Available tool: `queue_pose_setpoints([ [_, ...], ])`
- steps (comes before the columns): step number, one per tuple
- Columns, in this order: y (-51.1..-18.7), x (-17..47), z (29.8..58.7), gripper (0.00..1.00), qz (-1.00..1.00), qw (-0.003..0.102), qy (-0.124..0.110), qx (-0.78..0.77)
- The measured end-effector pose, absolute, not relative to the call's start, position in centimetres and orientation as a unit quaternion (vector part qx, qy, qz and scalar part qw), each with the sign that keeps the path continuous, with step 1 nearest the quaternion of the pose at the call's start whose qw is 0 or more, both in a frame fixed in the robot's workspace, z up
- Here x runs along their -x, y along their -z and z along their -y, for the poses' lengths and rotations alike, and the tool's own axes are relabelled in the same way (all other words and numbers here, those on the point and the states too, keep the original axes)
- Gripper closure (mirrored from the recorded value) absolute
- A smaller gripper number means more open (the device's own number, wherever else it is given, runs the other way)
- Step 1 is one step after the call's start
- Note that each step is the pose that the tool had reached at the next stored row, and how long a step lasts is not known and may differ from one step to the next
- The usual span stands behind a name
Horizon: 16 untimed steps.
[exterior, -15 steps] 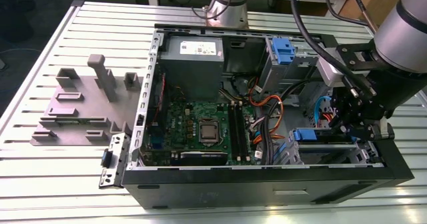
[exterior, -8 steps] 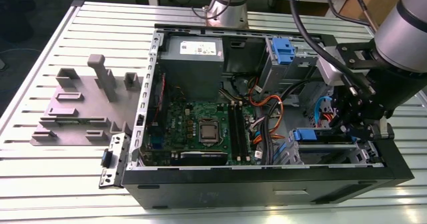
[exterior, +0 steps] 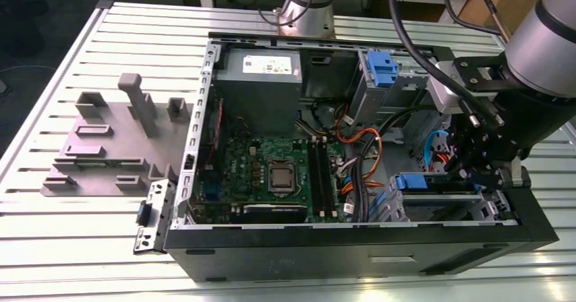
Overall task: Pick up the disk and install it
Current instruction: 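Insert the first disk wire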
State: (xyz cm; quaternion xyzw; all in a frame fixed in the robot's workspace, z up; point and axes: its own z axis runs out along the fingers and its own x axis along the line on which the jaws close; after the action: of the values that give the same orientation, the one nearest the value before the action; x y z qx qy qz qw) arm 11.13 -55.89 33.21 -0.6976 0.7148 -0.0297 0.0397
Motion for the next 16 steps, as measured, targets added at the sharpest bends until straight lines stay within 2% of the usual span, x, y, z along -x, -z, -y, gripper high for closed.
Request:
queue_pose_setpoints([
  [16, -32.93, -11.13, 55.89, 0.82, -0.716, 0.04, 0.03, 0.697],
])
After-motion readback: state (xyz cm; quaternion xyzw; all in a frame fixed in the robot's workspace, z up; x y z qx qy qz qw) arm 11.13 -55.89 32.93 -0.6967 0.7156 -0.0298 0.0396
